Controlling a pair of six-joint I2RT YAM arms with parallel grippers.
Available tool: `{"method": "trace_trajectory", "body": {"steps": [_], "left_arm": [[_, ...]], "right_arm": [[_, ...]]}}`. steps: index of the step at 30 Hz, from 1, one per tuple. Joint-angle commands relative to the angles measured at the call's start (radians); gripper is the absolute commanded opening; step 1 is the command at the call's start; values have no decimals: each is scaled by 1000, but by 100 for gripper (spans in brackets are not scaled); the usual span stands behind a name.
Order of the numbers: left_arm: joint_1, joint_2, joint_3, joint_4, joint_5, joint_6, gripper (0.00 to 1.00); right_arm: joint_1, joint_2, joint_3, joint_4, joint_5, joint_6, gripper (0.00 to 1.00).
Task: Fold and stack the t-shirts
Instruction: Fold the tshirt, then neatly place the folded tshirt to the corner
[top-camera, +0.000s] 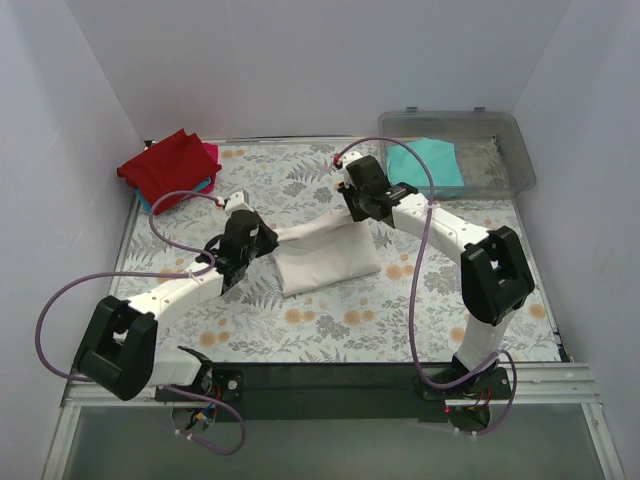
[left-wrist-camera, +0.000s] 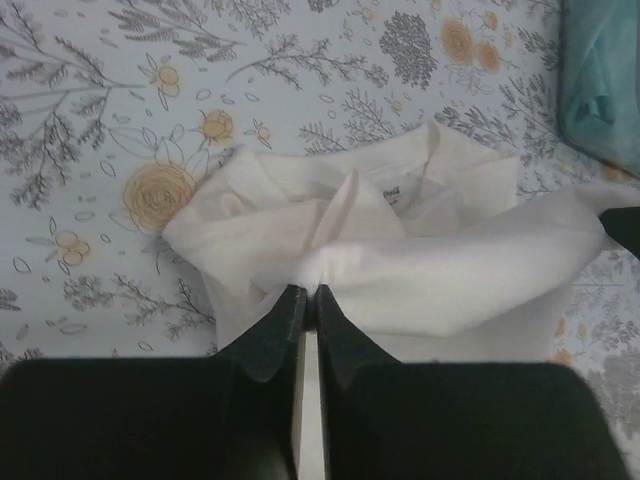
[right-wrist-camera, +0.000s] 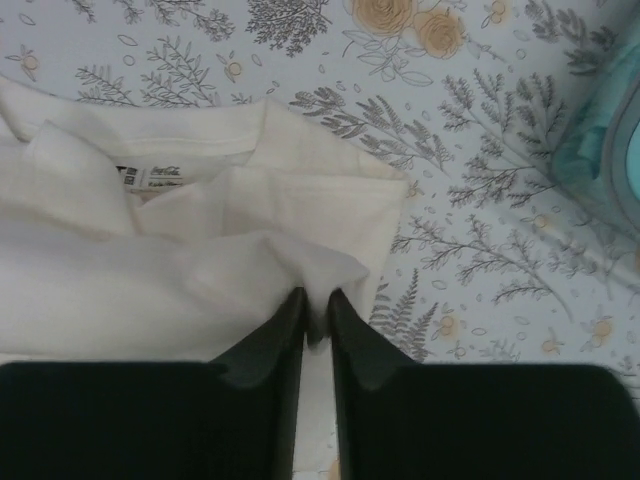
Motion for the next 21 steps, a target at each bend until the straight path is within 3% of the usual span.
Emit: {"method": "trace_trajectory", "body": {"steps": [1,2,3,6,7,9,12,16,21], "left_arm": [[41,64,79,-9,-13,-11,7],[44,75,102,-47,-36,-16,35],[47,83,133,-49,-88,-21,49],[52,59,176,-100,-174,-15,81],[52,30,183,-103,-186,-9,84],[54,2,190,-112,-199,11,85],[55,-49,161,-108,-150,13,85],[55,-99,11,-63,12,-10,85],[61,-104,-89,7,120,-39,85]], "right_arm": [[-32,26,89,46,47,7,18],[-43,34,101,46,55,24,27],[-46,35,112,46,64,29,39],[-49,8,143,46,111,32,57],[-49,-6,144,46,119,32,67],[-48,-57,131,47,134,30,77],[-48,-139,48,78,105,29,78],[-48,-244,-119,167,0,47,78],[-48,-293,-309,276,-132,88,76]]}}
